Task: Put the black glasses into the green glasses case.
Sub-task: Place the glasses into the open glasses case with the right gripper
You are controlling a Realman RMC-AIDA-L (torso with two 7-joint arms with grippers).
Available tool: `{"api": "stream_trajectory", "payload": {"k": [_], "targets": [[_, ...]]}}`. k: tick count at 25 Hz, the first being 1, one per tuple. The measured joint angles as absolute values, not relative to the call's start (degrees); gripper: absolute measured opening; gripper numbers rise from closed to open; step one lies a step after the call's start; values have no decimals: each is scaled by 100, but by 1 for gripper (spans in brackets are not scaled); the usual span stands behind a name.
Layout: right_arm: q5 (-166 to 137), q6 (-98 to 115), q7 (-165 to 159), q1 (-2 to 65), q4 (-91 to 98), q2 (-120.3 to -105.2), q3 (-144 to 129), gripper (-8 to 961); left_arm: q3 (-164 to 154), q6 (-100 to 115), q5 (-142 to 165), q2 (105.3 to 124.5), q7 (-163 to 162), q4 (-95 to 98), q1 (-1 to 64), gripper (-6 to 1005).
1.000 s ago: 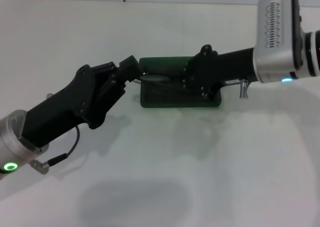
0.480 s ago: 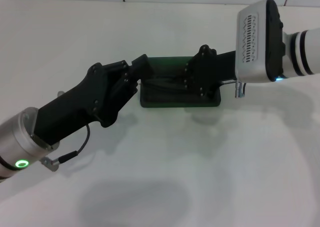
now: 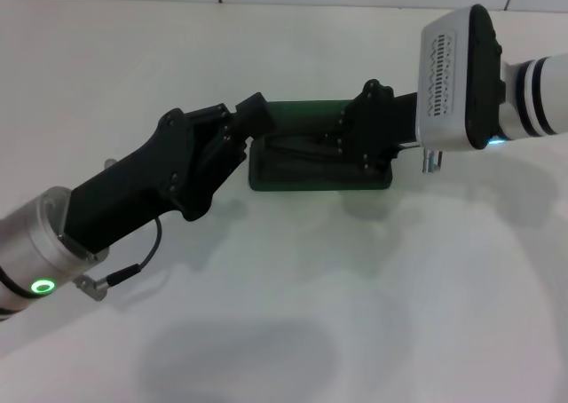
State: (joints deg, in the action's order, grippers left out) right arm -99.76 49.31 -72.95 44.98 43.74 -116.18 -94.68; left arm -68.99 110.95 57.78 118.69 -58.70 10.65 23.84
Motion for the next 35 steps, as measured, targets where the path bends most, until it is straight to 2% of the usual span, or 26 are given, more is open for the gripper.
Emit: {"api": "stream_trajectory", "payload": {"k": [17,28,35], "targets": [[-9981,4297,-7295,4325,4442,-11619,-10004,55,-6899,11069,5807,11894,-5871,1094,2341,40],[-9962,4322,-7301,4238,4569,-11619,-10051,124,-6908,11084,5818,11891,-5871,1097,2375,40],[-9958,4325,-7368,3916,4981,-11619,-10074,118,-6902,11094,5813,11896,-5871,1093,2344,40]]}}
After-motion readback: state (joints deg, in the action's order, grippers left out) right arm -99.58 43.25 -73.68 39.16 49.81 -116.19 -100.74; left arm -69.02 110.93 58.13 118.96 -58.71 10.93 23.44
